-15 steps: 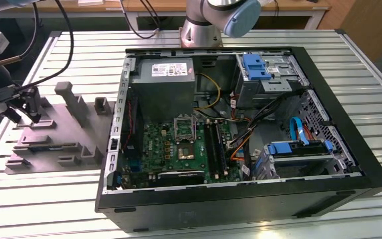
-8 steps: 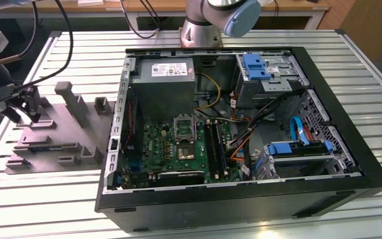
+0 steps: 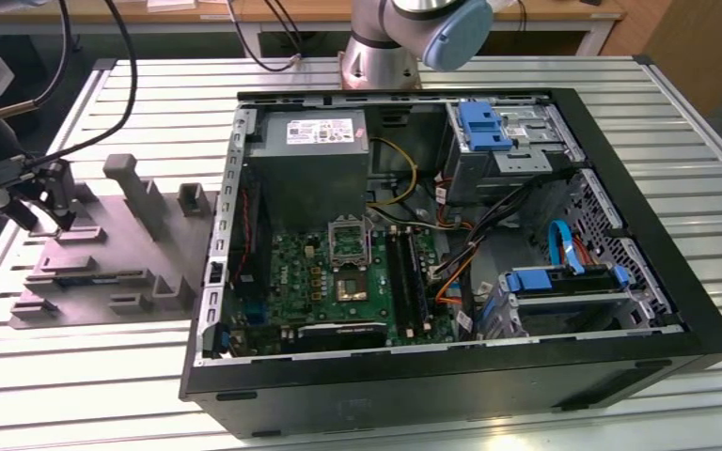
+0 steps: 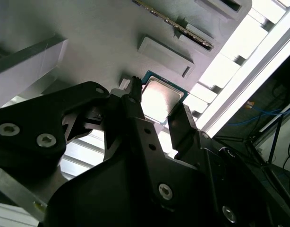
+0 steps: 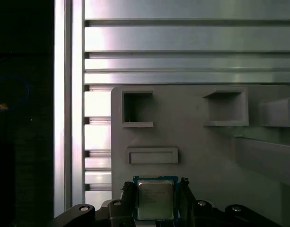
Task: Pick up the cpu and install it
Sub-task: 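Pick up the cpu and move it towards the insertion slot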
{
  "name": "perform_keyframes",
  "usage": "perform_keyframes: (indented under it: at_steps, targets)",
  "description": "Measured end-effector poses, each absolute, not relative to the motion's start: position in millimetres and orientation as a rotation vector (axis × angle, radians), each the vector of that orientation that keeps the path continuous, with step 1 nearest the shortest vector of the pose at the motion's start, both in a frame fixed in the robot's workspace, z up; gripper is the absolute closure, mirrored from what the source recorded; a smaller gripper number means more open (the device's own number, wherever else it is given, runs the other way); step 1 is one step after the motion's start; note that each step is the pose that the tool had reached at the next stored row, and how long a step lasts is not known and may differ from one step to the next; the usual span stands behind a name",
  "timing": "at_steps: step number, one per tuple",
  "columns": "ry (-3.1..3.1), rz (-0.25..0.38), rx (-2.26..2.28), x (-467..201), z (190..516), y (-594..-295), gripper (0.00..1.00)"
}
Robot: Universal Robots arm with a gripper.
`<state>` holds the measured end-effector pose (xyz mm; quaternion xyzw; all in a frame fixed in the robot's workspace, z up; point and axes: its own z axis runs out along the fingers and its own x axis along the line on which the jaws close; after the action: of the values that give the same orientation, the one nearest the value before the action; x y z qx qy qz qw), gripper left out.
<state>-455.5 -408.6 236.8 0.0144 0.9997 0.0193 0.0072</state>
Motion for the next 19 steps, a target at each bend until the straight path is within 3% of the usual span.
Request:
perform_keyframes:
  at_steps: [19]
  targets:
    - [3.126, 0.060, 0.045, -455.5, 243.0, -408.6, 0.53]
